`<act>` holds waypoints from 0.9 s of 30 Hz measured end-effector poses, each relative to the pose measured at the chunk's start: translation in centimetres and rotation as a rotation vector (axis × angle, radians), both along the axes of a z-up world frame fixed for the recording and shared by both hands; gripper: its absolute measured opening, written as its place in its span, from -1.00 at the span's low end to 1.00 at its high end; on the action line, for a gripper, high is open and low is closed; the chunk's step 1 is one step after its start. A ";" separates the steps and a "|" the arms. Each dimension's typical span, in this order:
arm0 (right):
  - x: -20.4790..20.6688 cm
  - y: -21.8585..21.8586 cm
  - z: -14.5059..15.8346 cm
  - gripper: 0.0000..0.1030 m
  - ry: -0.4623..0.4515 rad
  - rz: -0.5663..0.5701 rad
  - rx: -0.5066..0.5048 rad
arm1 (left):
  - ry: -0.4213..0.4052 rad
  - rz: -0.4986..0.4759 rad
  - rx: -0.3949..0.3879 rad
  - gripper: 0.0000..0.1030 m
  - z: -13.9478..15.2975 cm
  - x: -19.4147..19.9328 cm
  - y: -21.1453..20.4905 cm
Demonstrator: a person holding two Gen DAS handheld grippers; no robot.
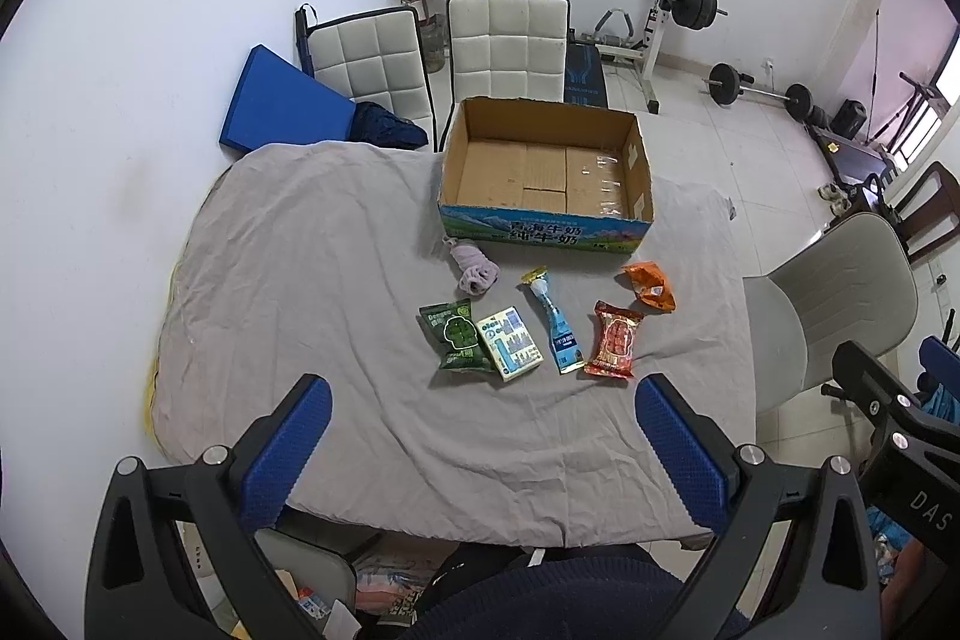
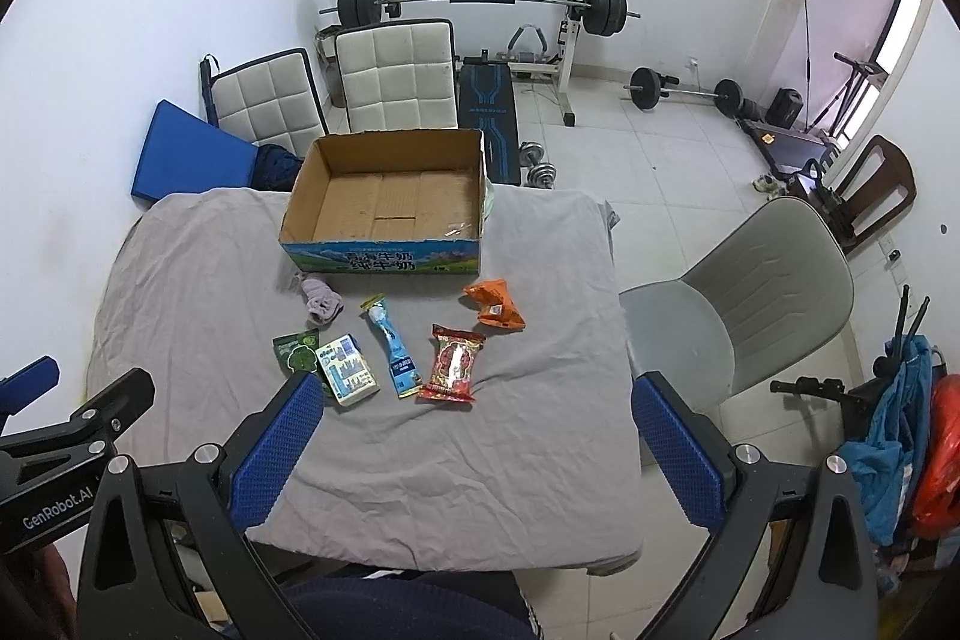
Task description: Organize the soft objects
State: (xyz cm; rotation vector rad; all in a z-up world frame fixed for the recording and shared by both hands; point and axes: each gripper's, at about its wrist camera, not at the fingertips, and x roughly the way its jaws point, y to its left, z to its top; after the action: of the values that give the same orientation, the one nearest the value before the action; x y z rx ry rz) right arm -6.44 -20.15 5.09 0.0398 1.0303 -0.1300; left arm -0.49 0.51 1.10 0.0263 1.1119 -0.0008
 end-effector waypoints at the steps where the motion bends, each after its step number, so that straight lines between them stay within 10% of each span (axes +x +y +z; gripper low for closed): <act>1: 0.0 0.0 0.0 1.00 0.000 0.001 0.000 | -0.001 0.000 0.001 1.00 0.0 -0.1 0.0; 27: 0.7 -0.7 0.3 1.00 -0.011 0.016 -0.001 | -0.016 0.013 -0.005 1.00 0.8 0.3 -0.4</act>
State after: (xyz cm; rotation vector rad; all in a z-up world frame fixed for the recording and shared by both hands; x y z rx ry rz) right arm -5.79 -20.86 5.39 0.0317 1.0193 -0.1156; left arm -0.23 0.09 1.92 0.0140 1.0962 0.0083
